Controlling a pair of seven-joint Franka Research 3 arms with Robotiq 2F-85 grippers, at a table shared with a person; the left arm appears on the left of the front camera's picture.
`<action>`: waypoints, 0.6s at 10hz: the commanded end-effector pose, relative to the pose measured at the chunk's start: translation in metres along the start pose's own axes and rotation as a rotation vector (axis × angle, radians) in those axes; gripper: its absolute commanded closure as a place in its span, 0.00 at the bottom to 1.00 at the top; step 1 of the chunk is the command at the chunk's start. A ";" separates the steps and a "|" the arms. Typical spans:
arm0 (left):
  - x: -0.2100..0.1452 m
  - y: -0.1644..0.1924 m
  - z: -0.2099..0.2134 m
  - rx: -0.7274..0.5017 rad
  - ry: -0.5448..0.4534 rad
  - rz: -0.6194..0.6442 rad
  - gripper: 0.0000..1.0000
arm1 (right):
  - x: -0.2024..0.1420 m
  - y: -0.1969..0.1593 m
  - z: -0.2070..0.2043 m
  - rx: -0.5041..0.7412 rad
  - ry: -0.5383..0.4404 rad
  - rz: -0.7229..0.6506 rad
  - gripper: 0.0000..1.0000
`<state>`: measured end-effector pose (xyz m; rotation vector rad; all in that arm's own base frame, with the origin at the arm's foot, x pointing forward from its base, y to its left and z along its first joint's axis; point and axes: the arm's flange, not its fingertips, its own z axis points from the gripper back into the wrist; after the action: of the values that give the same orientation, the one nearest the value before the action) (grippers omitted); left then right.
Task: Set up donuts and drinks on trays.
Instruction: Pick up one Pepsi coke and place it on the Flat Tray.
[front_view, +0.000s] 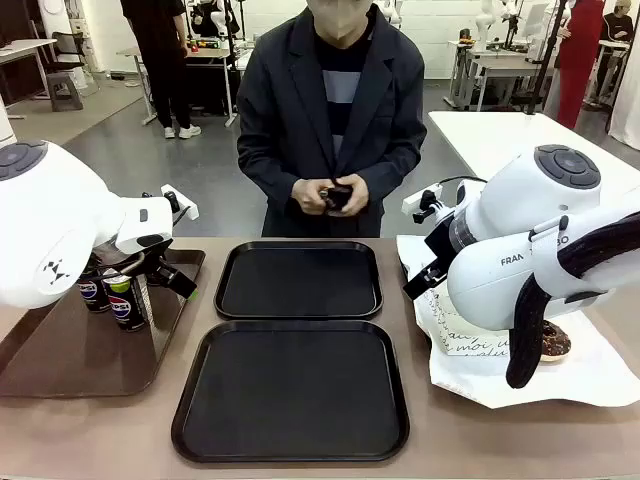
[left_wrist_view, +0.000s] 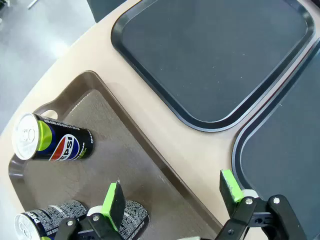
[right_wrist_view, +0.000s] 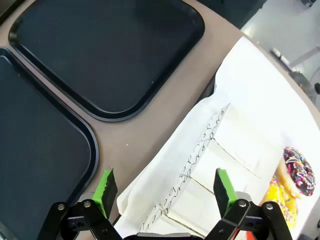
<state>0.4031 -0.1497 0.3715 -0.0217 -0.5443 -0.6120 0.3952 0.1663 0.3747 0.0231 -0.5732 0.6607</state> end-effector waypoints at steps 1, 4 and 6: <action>0.000 0.000 0.000 0.000 0.000 0.000 0.00 | 0.000 0.000 0.000 0.000 0.000 0.000 0.00; 0.000 0.000 0.000 0.000 0.000 0.000 0.00 | 0.000 0.000 0.000 0.000 0.000 0.000 0.00; 0.000 0.000 0.000 0.000 0.000 0.000 0.00 | 0.000 0.000 0.000 0.000 0.000 0.000 0.00</action>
<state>0.4031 -0.1497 0.3715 -0.0218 -0.5443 -0.6119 0.3952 0.1662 0.3747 0.0230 -0.5732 0.6604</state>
